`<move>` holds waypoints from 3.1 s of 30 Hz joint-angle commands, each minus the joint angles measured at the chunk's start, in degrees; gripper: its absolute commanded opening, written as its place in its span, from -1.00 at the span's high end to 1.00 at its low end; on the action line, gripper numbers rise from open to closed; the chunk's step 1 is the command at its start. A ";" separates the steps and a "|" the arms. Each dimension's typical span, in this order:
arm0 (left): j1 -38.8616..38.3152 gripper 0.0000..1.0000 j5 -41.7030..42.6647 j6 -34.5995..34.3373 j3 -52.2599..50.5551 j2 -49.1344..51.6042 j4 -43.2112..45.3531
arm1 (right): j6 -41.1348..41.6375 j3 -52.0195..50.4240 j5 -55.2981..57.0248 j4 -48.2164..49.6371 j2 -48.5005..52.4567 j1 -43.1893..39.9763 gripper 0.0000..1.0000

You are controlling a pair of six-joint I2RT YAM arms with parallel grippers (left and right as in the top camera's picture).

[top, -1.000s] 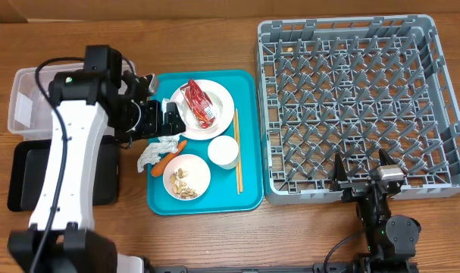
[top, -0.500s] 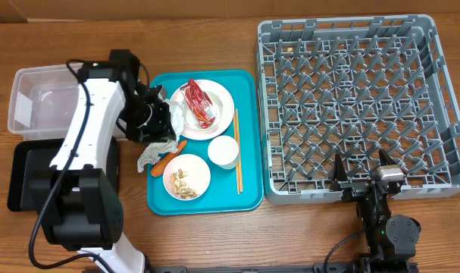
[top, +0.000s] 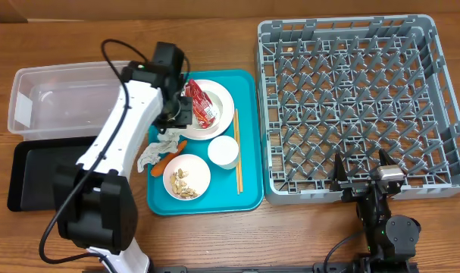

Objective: Sort waste into correct bins and load items into the dishwasher
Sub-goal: 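Reach the left gripper to the white tissue on the teal tray and grasp it, then carry the tissue left and release it into the clear plastic bin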

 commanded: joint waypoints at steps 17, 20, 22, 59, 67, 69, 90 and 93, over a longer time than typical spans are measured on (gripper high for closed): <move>-0.68 0.01 -4.48 -1.05 -4.92 0.74 3.15 | 0.26 -0.61 -0.11 0.31 -0.57 -0.33 -1.00; -0.63 -0.03 -4.46 -1.05 -6.99 0.74 5.09 | 0.26 -0.61 -0.11 0.31 -0.57 -0.33 -1.00; -0.63 -0.06 -4.48 -1.03 -8.41 0.74 6.67 | 0.26 -0.61 -0.11 0.31 -0.57 -0.33 -1.00; -0.59 0.92 -7.50 -1.05 -12.76 0.72 11.21 | 0.26 -0.61 -0.09 0.31 -0.57 -0.33 -1.00; 0.98 0.92 -7.50 -1.03 -2.64 0.70 5.75 | 0.26 -0.61 -0.11 0.31 -0.57 -0.33 -1.00; 1.38 0.92 -7.48 -0.98 2.19 0.70 2.93 | 0.26 -0.61 -0.11 0.31 -0.57 -0.33 -1.00; 16.61 0.92 -7.28 -15.28 25.88 0.70 -11.67 | 0.26 -0.61 -0.11 0.31 -0.57 -0.33 -1.00; 21.49 0.92 -7.28 -17.88 25.83 0.72 -11.72 | 0.26 -0.61 -0.11 0.31 -0.57 -0.33 -1.00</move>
